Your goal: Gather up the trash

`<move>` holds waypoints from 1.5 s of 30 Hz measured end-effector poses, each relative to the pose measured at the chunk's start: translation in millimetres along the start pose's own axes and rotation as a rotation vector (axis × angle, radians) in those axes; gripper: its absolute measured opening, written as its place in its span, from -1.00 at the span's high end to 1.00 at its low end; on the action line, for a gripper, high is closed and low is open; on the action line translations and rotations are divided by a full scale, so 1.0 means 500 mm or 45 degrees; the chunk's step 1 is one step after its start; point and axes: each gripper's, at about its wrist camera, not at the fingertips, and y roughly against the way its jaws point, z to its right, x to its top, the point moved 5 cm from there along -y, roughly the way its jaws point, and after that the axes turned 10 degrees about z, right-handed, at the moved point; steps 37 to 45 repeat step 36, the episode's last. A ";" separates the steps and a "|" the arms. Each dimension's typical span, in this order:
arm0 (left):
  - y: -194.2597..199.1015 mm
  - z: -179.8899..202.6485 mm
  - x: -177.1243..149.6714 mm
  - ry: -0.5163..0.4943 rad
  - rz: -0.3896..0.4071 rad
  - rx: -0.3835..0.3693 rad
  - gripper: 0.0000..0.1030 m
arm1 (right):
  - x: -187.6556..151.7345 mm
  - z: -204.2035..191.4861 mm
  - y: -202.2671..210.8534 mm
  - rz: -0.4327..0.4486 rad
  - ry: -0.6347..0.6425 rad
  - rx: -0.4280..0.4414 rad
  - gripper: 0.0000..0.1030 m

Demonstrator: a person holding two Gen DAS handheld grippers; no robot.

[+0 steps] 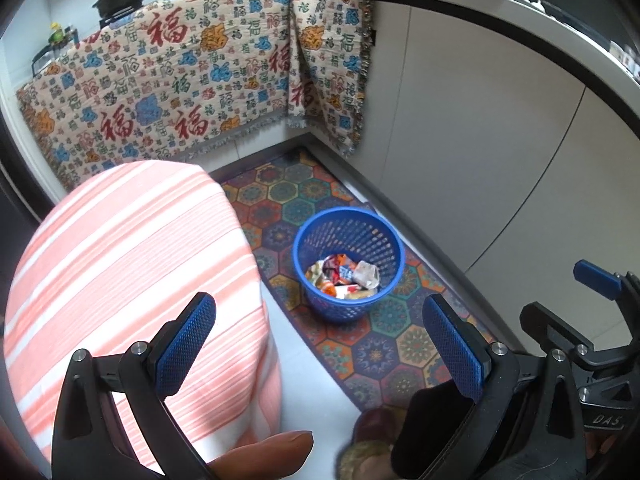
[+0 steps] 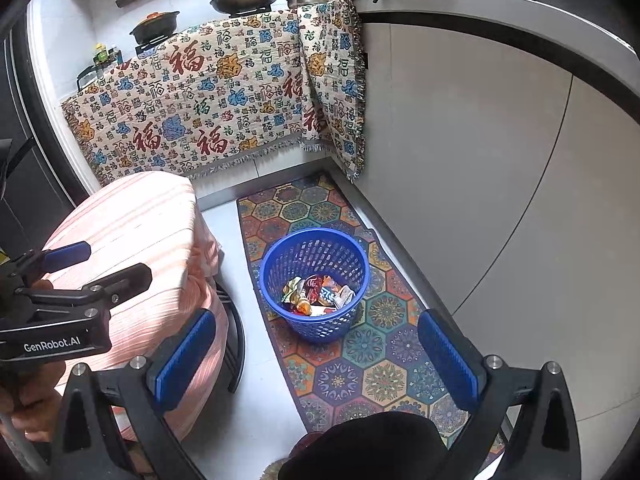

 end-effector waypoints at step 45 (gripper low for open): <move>-0.004 0.018 -0.003 0.018 -0.001 -0.043 -0.97 | -0.007 0.014 -0.009 -0.008 -0.002 -0.016 -1.00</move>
